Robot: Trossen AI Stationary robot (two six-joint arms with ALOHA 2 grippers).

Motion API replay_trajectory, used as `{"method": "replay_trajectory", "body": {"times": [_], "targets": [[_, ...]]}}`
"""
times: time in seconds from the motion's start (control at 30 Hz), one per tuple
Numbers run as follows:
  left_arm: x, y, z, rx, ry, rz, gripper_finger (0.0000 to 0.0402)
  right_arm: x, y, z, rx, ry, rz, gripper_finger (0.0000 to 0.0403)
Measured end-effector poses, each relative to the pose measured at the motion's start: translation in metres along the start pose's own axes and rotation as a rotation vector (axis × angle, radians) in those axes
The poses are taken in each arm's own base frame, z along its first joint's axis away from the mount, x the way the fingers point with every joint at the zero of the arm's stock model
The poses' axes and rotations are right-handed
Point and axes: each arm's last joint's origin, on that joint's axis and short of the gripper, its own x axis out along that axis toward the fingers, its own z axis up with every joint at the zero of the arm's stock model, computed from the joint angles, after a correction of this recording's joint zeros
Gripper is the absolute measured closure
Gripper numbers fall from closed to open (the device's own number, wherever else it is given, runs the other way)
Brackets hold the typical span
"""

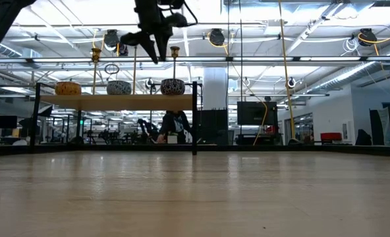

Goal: Pick & Place candle stick holders
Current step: Put the white scented candle on the shelf

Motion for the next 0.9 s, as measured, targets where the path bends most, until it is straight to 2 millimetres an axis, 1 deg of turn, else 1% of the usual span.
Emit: {"method": "replay_trajectory", "body": {"times": [0.07, 0.17, 0.2, 0.33, 0.5, 0.67, 0.73, 0.9], "targets": [[-0.005, -0.003, -0.006, -0.001, 0.036, -0.044, 0.0315, 0.000, 0.000, 0.000, 0.000, 0.000, 0.000, 0.0385], [-0.006, -0.016, -0.021, 0.055, 0.120, -0.100, 0.0379, 0.000, 0.000, 0.000, 0.000, 0.000, 0.000, 0.0385], [-0.006, -0.021, -0.025, 0.078, 0.138, -0.116, 0.0389, 0.000, 0.000, 0.000, 0.000, 0.000, 0.000, 0.0385], [0.002, -0.042, -0.040, 0.163, 0.182, -0.146, 0.0396, 0.000, 0.000, 0.000, 0.000, 0.000, 0.000, 0.0385], [0.020, -0.062, -0.046, 0.276, 0.149, -0.127, 0.0398, 0.000, 0.000, 0.001, 0.002, -0.007, 0.003, 0.0385], [0.040, -0.066, -0.045, 0.390, 0.124, -0.005, 0.0399, 0.000, 0.001, 0.001, 0.005, -0.013, 0.005, 0.0385], [0.046, -0.068, -0.044, 0.426, 0.114, 0.015, 0.0399, 0.000, 0.001, 0.001, 0.007, -0.013, 0.006, 0.0385], [0.049, -0.069, -0.040, 0.440, 0.077, 0.024, 0.0400, 0.000, 0.001, 0.001, 0.019, -0.006, 0.006, 0.0385]]}}
